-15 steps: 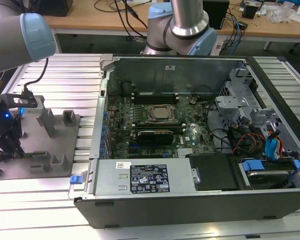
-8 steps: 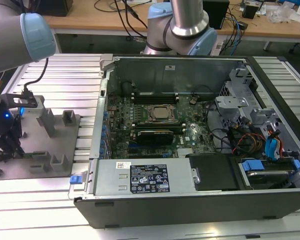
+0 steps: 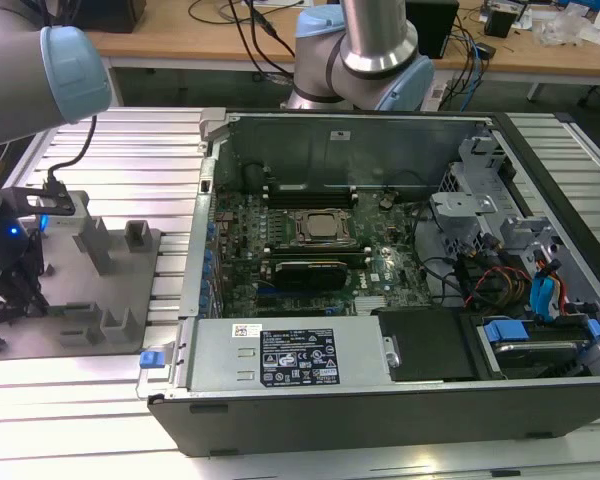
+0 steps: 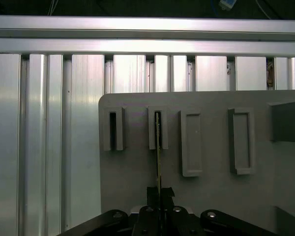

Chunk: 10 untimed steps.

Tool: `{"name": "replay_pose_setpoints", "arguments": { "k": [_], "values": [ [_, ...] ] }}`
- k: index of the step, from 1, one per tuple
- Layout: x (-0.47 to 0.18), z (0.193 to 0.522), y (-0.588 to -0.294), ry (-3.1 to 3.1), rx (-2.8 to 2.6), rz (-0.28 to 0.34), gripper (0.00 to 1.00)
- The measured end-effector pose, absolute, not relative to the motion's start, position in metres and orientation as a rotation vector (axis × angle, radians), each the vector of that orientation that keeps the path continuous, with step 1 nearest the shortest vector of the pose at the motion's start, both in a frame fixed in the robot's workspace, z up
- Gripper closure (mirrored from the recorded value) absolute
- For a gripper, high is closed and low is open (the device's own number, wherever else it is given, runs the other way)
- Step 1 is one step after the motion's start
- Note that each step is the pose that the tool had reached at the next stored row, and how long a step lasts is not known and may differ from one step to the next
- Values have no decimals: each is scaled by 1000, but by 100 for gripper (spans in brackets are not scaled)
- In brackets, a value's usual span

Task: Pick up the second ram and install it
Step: 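Pick up the second ram and move it above second insertion slot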

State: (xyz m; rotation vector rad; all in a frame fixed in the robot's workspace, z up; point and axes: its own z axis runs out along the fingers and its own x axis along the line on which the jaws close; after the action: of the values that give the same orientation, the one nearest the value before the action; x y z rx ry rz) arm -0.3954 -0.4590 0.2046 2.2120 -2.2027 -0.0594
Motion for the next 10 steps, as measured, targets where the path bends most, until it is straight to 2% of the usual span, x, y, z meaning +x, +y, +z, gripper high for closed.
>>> {"name": "replay_pose_setpoints", "arguments": {
  "k": [10],
  "values": [
    [-395, 214, -459, -2203, 2212, -59, 87]
  ]
}}
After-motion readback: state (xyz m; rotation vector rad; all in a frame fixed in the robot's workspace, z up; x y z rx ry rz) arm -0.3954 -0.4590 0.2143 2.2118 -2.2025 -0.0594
